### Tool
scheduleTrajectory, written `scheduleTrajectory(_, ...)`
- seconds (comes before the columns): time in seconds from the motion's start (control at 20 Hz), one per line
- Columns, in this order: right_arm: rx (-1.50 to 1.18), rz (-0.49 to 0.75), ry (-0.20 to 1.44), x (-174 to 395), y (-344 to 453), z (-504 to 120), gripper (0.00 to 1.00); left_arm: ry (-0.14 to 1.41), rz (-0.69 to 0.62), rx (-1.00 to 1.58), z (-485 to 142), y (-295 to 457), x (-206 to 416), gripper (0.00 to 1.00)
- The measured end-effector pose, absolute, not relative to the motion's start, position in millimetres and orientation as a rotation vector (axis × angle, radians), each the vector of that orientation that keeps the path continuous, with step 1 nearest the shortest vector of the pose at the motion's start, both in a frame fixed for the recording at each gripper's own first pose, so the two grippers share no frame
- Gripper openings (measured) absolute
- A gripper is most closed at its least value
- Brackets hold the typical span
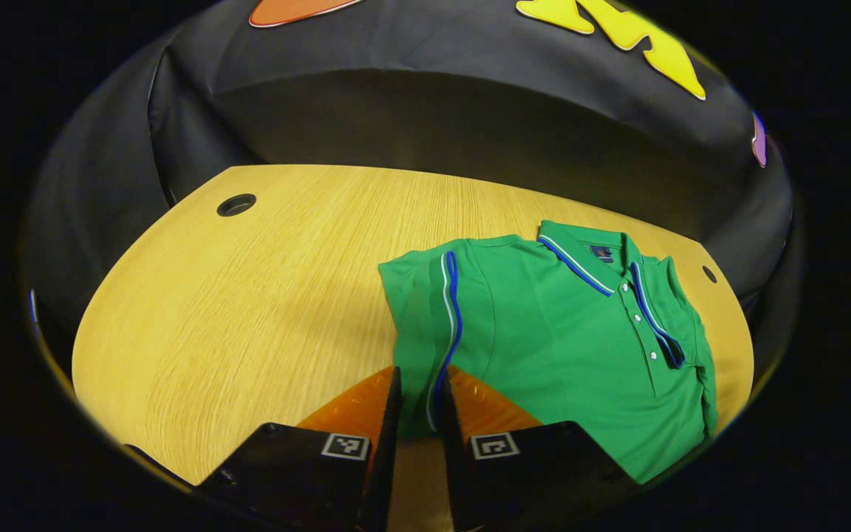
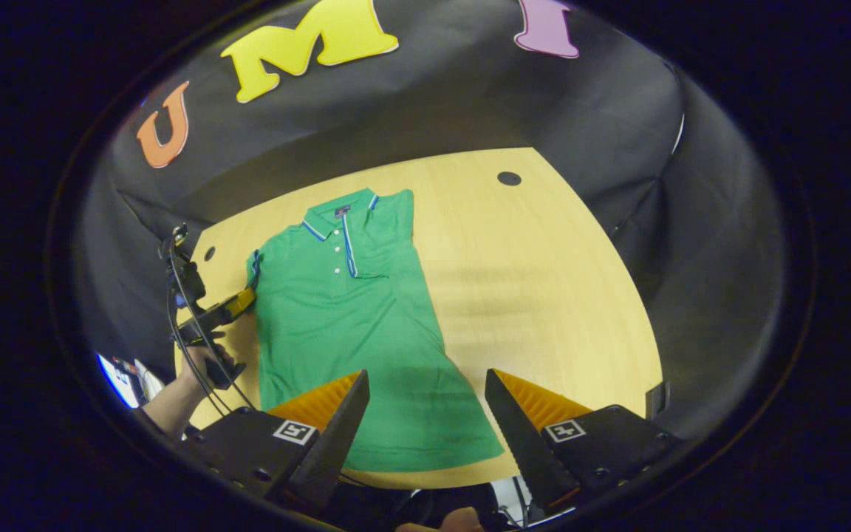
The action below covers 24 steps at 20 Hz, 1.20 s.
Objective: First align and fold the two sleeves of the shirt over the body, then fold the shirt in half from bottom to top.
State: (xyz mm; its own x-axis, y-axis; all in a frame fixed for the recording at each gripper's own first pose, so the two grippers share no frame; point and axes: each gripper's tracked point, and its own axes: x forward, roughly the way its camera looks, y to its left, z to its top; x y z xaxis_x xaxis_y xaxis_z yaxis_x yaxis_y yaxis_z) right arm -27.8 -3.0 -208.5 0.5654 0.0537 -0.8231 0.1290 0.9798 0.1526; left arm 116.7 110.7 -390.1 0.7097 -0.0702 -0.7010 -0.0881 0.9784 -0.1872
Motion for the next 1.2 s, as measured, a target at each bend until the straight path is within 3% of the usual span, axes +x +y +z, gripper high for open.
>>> scheduleTrajectory(0.2, 0.206, -0.064, 0.979, -31.8, -14.2, -219.0, 0.96, 0.739, -0.009, -0.199, -373.7, 112.6, 122.7, 0.14)
scheduleTrajectory(0.25, 0.218, -0.066, 0.976, -31.6, -14.7, -218.0, 0.92, 0.722, -0.016, -0.204, -366.7, 110.6, 125.1, 0.12)
scheduleTrajectory(0.4, 0.228, -0.068, 0.955, -29.6, -20.0, -213.1, 0.96, 0.667, -0.035, -0.219, -341.9, 102.1, 131.0, 0.08)
scheduleTrajectory(0.7, 0.253, -0.056, 0.927, -35.6, -28.0, -207.1, 0.96, 0.578, -0.133, -0.195, -282.2, 54.4, 145.9, 0.08)
scheduleTrajectory(1.1, 0.273, -0.115, 0.886, -49.6, -70.4, -197.3, 0.96, 0.628, -0.216, -0.201, -287.4, -38.7, 155.8, 0.11)
scheduleTrajectory(1.2, 0.278, -0.125, 0.880, -47.2, -74.7, -195.0, 0.96, 0.653, -0.221, -0.204, -291.0, -47.6, 150.4, 0.19)
